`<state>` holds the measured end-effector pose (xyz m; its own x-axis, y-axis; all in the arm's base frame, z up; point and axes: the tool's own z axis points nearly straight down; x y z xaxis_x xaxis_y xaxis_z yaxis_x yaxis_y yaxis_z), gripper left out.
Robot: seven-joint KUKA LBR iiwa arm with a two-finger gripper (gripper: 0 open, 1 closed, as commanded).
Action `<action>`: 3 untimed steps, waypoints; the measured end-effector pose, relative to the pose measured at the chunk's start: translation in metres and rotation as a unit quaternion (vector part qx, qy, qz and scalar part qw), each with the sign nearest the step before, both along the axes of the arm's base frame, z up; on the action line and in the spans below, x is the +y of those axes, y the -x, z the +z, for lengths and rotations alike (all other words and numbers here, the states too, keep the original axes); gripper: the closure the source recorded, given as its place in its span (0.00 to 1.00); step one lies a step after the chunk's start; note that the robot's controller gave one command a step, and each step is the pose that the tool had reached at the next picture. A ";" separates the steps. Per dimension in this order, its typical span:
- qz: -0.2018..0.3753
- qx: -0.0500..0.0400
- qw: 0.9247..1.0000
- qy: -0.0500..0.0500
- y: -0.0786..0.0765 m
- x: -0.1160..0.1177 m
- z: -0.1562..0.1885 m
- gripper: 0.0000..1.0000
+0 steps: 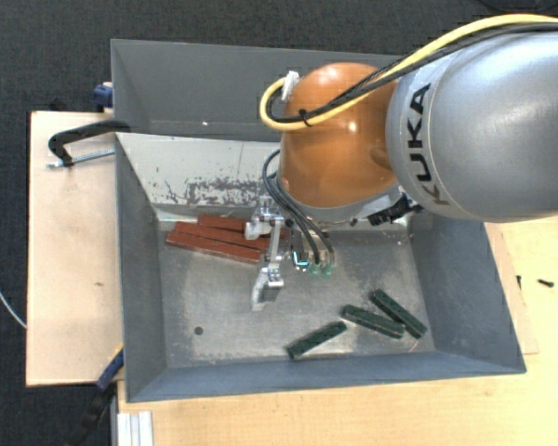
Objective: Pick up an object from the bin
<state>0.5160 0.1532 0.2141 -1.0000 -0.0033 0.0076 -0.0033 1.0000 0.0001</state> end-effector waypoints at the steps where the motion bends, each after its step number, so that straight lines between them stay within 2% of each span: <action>1: -0.001 -0.004 1.000 -0.001 -0.002 -0.001 0.004 0.00; 2: 0.003 -0.008 1.000 -0.002 -0.039 -0.023 -0.045 0.00; 3: 0.076 -0.005 0.997 -0.001 -0.051 -0.022 -0.134 1.00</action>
Offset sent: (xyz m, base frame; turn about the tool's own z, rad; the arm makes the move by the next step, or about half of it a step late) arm 0.0845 -0.0576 -0.1211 -0.0123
